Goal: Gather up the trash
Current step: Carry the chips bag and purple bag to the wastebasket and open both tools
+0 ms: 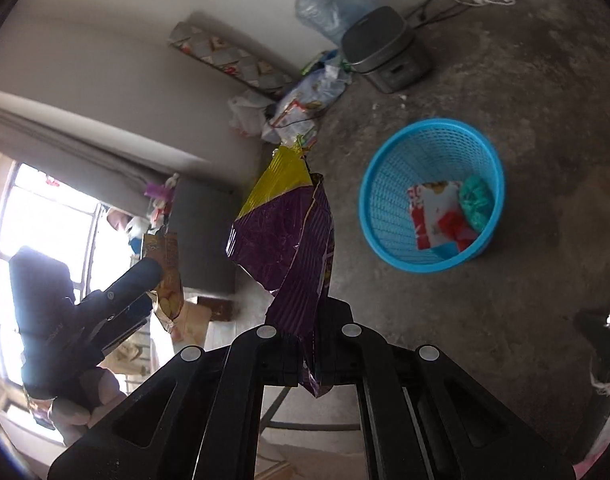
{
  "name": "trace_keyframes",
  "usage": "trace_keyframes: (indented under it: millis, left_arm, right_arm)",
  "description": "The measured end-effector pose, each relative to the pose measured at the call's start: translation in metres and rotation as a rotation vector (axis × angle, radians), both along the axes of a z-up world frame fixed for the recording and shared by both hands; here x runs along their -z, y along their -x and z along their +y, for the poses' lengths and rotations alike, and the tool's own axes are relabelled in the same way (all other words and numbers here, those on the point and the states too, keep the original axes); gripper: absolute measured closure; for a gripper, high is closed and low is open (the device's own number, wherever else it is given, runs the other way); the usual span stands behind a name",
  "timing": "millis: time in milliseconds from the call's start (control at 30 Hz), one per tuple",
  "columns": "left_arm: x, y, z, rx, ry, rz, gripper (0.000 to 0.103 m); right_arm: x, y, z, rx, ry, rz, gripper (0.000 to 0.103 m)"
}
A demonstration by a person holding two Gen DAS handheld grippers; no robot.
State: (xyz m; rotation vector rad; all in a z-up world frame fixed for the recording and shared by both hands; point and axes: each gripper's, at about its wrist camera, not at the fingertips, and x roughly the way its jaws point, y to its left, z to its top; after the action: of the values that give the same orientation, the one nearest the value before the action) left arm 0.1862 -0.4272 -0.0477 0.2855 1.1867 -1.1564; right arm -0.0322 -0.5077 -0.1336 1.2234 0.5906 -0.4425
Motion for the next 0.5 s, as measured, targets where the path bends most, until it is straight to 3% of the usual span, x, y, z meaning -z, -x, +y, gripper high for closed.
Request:
trace_keyframes:
  millis: [67, 133, 167, 233, 267, 333, 500]
  left_arm:
    - [0.019, 0.002, -0.036, 0.007, -0.008, 0.000, 0.045]
    - [0.039, -0.001, -0.066, 0.001, -0.015, 0.015, 0.026]
    - [0.049, -0.002, -0.077, -0.009, -0.023, 0.021, 0.025]
    - [0.065, -0.004, -0.091, -0.041, -0.034, 0.036, 0.024]
    - [0.070, -0.006, -0.091, -0.057, -0.035, 0.049, 0.024]
    - [0.073, -0.011, -0.088, -0.084, -0.030, 0.066, 0.024]
    - [0.056, -0.021, -0.062, -0.082, 0.016, 0.016, 0.024]
  right_arm:
    - [0.020, -0.003, -0.018, 0.069, -0.032, 0.032, 0.100]
    - [0.045, -0.010, -0.037, 0.119, -0.048, 0.071, 0.092]
    - [0.060, -0.014, -0.046, 0.142, -0.071, 0.086, 0.087]
    - [0.094, -0.021, -0.066, 0.156, -0.120, 0.121, 0.059]
    - [0.111, -0.025, -0.072, 0.160, -0.139, 0.156, 0.055]
    - [0.136, -0.023, -0.080, 0.196, -0.178, 0.236, 0.052]
    - [0.135, -0.004, -0.074, 0.256, -0.145, 0.223, 0.048]
